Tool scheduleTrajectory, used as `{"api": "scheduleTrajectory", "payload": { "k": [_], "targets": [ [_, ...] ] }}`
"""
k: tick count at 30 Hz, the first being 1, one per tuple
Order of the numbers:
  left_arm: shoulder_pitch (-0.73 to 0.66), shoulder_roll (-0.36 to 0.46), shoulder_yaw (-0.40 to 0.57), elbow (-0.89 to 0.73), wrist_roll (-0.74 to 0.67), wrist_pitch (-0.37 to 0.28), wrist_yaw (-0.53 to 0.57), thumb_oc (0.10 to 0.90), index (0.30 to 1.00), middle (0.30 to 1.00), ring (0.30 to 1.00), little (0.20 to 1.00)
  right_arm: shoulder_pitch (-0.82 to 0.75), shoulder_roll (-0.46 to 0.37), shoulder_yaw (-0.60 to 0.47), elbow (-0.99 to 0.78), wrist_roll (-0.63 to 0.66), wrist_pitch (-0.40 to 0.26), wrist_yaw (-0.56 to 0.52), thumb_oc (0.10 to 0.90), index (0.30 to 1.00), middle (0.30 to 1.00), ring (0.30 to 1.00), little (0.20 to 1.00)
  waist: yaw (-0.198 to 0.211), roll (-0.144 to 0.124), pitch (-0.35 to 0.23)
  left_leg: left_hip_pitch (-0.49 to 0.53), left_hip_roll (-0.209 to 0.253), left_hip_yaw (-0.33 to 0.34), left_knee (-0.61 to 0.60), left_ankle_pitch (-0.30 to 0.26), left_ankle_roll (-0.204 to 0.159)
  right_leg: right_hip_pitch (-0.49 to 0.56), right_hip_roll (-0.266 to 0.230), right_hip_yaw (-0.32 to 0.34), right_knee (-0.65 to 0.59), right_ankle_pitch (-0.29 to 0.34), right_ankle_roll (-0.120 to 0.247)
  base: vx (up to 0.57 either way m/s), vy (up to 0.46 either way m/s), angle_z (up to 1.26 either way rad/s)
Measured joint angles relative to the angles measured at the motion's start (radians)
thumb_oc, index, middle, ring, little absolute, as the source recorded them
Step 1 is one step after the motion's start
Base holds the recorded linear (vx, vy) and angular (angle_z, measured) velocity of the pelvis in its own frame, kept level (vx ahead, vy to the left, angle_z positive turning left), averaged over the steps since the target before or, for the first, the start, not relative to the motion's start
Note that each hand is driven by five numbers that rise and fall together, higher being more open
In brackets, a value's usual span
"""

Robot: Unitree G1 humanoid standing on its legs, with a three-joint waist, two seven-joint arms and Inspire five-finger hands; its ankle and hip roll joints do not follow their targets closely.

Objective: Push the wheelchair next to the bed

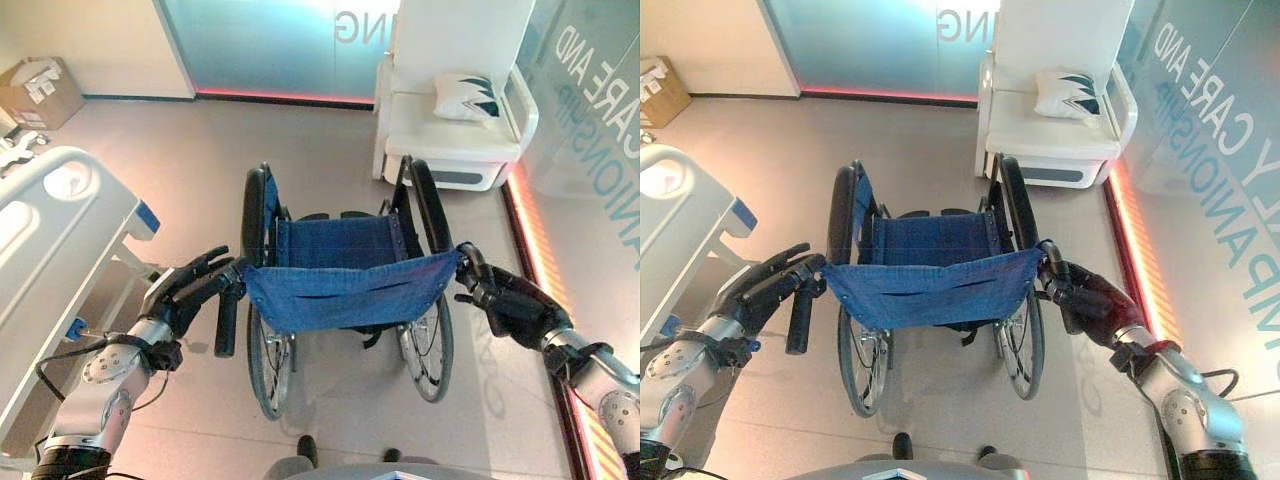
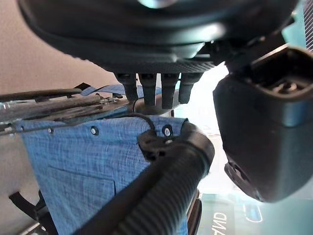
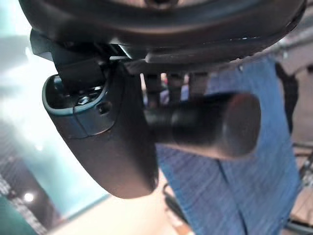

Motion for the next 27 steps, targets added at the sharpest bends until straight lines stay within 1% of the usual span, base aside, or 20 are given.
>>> {"api": "scheduleTrajectory", "payload": {
  "k": [4, 9, 18, 21, 27],
  "targets": [
    [0.001, -0.023, 0.0, 0.005, 0.009, 0.0, 0.0, 0.8, 0.9, 0.9, 0.9, 0.9, 0.001, 0.036, -0.003, 0.001, -0.001, -0.011, -0.029, 0.4, 0.3, 0.3, 0.3, 0.3, 0.003, 0.0, 0.0, -0.001, 0.001, -0.002, 0.0, 0.002, -0.002, 0.001, 0.0, -0.007, 0.0, 0.0, 0.0, 0.0, -0.008, 0.03],
    [0.001, -0.025, 0.001, 0.006, 0.017, 0.0, 0.028, 0.8, 0.9, 0.9, 0.9, 0.9, 0.001, 0.041, -0.004, 0.001, -0.001, -0.016, -0.036, 0.4, 0.3, 0.3, 0.3, 0.3, 0.005, 0.0, 0.0, -0.004, 0.0, -0.011, 0.0, 0.003, -0.003, 0.002, 0.001, -0.01, 0.0, 0.0, 0.0, 0.0, -0.011, 0.02],
    [0.001, -0.068, 0.019, 0.006, 0.013, -0.012, 0.095, 0.8, 0.9, 0.9, 0.9, 0.9, 0.001, 0.046, -0.006, 0.016, -0.001, -0.032, -0.043, 0.4, 0.3, 0.3, 0.3, 0.3, 0.011, 0.0, 0.0, -0.007, 0.0, -0.026, 0.0, 0.008, -0.005, 0.005, 0.003, -0.024, 0.0, -0.001, -0.002, 0.0, -0.02, 0.04],
    [0.001, -0.089, 0.045, 0.006, -0.026, -0.012, 0.115, 0.8, 0.9, 0.9, 0.9, 0.9, 0.001, 0.048, -0.008, 0.022, -0.001, -0.036, -0.044, 0.4, 0.3, 0.3, 0.3, 0.3, 0.011, 0.0, 0.0, -0.011, 0.0, -0.035, 0.0, 0.013, -0.004, 0.005, 0.004, -0.033, 0.0, -0.001, -0.002, -0.01, -0.024, 0.09],
    [0.002, -0.09, 0.086, -0.023, -0.111, -0.012, 0.127, 0.8, 0.9, 0.9, 0.9, 0.9, 0.002, 0.055, -0.014, 0.022, -0.001, -0.037, -0.055, 0.4, 0.3, 0.3, 0.3, 0.3, 0.012, 0.0, 0.0, -0.019, 0.001, -0.05, 0.0, 0.018, -0.007, 0.005, 0.006, -0.042, 0.0, -0.001, -0.003, -0.01, -0.022, 0.06]
  ]
}}
